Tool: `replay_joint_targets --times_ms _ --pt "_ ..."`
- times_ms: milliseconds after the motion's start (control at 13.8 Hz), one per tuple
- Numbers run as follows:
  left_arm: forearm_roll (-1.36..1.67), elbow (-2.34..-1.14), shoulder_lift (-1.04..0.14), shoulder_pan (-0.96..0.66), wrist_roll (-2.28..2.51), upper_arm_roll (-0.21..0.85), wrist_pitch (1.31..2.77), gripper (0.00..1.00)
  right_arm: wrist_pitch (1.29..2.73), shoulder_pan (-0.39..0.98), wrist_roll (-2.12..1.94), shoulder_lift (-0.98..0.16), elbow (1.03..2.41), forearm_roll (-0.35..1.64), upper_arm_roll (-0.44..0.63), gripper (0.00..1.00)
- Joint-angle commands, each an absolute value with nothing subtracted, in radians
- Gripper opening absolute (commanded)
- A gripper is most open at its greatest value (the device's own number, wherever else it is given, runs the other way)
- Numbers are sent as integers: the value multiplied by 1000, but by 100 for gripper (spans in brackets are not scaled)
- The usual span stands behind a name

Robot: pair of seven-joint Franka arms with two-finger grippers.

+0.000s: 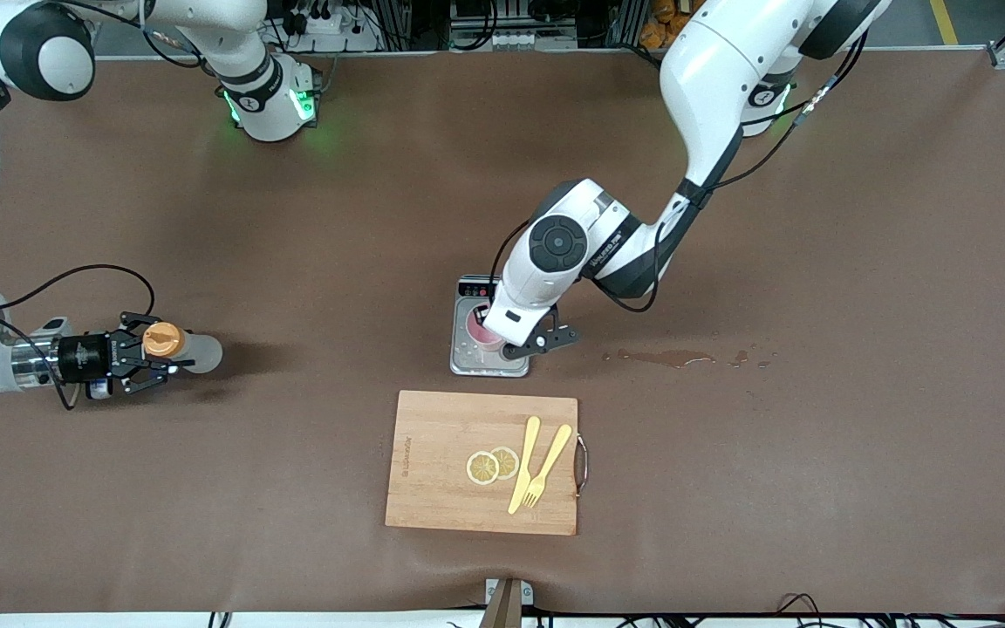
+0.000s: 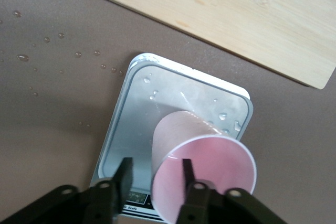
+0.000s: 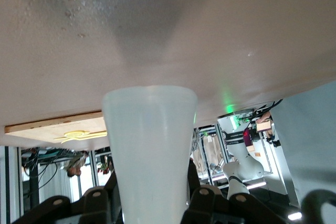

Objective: Add sauce to pink cup with both arms
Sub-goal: 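Release the cup on the scale while the right gripper lifts the bottle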

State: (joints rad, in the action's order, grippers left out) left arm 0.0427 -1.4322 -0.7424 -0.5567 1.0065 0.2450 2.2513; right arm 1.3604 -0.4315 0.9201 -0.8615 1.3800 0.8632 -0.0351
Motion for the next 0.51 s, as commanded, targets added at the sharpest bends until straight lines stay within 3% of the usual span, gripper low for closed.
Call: replay_joint_targets --times_ms 0,435 --pt "43 -1420 -732 -561 1023 238 2253 100 1351 -379 1021 -798 1349 815 -32 51" --pt "15 -1425 -680 -540 1011 236 2240 100 1393 -243 1227 -710 1296 720 -31 50"
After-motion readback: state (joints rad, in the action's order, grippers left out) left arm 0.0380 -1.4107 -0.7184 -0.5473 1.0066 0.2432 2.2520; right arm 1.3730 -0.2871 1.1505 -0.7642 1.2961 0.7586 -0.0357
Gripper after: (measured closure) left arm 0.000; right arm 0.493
